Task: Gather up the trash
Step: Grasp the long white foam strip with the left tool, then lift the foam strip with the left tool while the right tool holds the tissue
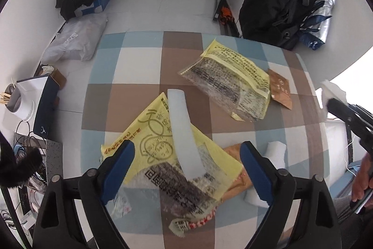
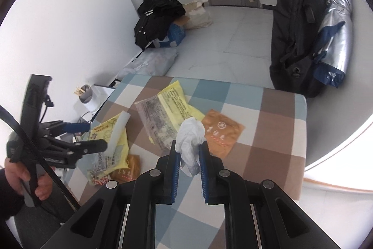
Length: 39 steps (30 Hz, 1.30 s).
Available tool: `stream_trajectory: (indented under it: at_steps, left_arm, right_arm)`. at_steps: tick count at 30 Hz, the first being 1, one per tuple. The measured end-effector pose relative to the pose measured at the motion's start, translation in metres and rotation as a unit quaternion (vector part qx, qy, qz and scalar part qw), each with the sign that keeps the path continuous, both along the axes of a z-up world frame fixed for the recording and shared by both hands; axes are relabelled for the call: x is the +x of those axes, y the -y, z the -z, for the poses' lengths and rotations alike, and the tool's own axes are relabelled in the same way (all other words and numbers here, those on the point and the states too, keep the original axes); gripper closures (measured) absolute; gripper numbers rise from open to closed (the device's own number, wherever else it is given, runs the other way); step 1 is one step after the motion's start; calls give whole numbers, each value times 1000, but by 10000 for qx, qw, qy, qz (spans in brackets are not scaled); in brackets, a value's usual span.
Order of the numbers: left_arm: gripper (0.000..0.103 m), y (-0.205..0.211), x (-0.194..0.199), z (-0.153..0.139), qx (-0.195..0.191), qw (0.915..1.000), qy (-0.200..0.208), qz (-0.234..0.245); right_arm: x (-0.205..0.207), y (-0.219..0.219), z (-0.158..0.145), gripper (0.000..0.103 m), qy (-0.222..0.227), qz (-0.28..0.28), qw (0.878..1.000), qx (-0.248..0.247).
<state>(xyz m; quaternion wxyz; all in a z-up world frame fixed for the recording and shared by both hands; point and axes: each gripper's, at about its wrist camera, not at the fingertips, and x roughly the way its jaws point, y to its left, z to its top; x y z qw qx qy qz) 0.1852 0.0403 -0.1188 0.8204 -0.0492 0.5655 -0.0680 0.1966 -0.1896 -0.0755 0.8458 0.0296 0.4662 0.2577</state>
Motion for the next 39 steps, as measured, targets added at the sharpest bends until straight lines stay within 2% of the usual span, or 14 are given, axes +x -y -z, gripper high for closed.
stream_trajectory:
  at_steps: [6, 7, 8, 13, 15, 16, 17, 21, 23, 29, 36, 39]
  left_arm:
    - [17, -7, 7, 9, -162, 9997, 16, -185]
    - [20, -8, 9, 10, -249, 9994, -7, -243]
    - [28, -7, 11, 11, -291, 9992, -17, -274]
    - [34, 10, 12, 15, 287, 9996, 61, -61]
    - [45, 15, 10, 16, 402, 9992, 61, 52]
    - [53, 17, 10, 17, 464, 9989, 48, 100]
    - [66, 20, 9, 19, 500, 9986, 8, 177]
    - [75, 22, 6, 20, 556, 9980, 60, 298]
    - [89, 19, 5, 20, 571, 9980, 88, 243]
    - [92, 11, 6, 18, 126, 9998, 38, 140]
    - [93, 12, 2, 11, -130, 9998, 119, 18]
    - [93, 10, 1, 6, -383, 9991, 162, -78]
  right_arm:
    - [0, 4, 0, 88, -12, -6, 10000, 5]
    - [0, 4, 0, 88, -19, -14, 10000, 16]
    - [1, 3, 0, 88, -26, -25, 10000, 26]
    - [2, 0, 1, 88, -66, -86, 9999, 61]
    - [3, -2, 1, 88, -72, -109, 9999, 68]
    - [2, -3, 1, 88, -71, -122, 9999, 72]
    - [3, -5, 1, 88, -74, -134, 9998, 84]
    - [2, -7, -2, 88, -40, -170, 9998, 102]
    - [2, -8, -2, 87, -33, -172, 9998, 125]
    - [1, -6, -3, 87, -12, -145, 9998, 122]
    - [-2, -5, -2, 86, -37, -127, 9999, 108]
    - [-2, -5, -1, 85, -65, -103, 9999, 105]
